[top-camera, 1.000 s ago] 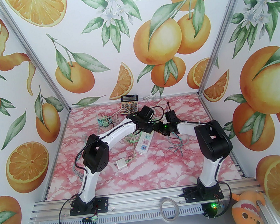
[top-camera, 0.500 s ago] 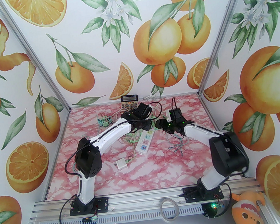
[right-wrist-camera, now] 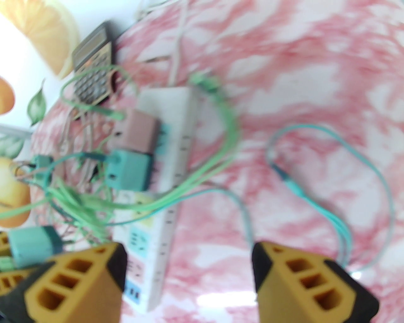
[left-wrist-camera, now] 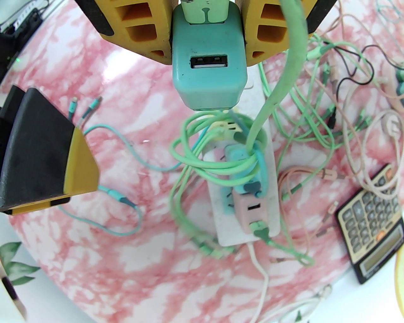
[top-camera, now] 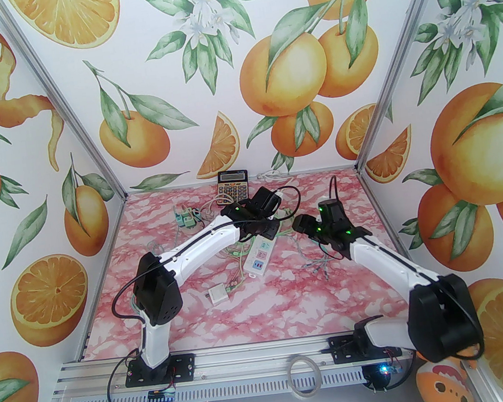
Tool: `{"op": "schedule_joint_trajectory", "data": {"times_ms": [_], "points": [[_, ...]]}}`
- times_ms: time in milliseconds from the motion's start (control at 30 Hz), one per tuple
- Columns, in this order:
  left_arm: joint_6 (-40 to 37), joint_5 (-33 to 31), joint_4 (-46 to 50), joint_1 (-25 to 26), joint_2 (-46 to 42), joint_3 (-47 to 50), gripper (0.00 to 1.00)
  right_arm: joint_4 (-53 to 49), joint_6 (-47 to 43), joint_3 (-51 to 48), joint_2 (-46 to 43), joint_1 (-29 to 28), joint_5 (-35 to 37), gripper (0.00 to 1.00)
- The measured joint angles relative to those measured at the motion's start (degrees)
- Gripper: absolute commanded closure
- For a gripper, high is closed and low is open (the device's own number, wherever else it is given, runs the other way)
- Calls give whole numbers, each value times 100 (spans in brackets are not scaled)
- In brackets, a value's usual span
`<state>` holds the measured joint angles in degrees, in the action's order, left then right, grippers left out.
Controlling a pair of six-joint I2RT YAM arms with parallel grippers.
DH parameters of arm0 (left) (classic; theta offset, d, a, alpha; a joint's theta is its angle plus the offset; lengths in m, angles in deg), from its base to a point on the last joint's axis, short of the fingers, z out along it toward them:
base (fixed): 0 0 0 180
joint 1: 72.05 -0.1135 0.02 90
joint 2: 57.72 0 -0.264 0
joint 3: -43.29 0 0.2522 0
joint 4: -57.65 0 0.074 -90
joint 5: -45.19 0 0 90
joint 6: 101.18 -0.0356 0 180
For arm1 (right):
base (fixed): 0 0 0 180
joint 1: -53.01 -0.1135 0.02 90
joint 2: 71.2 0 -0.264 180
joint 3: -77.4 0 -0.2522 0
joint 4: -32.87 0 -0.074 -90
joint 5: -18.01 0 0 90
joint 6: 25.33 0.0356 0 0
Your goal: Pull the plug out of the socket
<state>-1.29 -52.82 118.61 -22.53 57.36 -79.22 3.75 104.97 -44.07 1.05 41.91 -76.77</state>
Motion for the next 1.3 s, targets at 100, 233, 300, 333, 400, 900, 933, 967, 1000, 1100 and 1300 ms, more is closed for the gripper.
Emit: {"op": "schedule_joint_trajectory", "data": {"times_ms": [100,233,300,333,400,900,933,967,1000,1100,1300], "points": [[-28,0,162,28,0,-96,77,4,44,-111,-118,17,138,26],[-118,28,420,160,35,-750,77,-278,129,-487,-741,153,433,23],[-162,66,398,278,35,-1158,77,-339,177,-577,-957,181,579,22],[-181,83,387,317,35,-1272,77,-372,188,-601,-1027,179,636,22],[-251,140,380,417,35,-1497,77,-422,201,-658,-1176,179,745,22],[-461,-142,319,1307,-597,-20,77,-592,184,-603,-1045,332,1036,17],[-422,-140,280,1373,-737,280,77,-590,184,-575,-1005,345,1036,17],[-391,-140,223,1412,-850,496,77,-590,184,-546,-990,363,1036,17],[-361,-133,138,1451,-1001,782,77,-588,186,-522,-979,363,1036,17],[-210,-87,-146,1491,-1414,1602,77,-566,184,-466,-940,363,1032,17],[107,-39,-682,1491,-1722,2981,77,-566,166,-396,-811,363,1014,18]]}}
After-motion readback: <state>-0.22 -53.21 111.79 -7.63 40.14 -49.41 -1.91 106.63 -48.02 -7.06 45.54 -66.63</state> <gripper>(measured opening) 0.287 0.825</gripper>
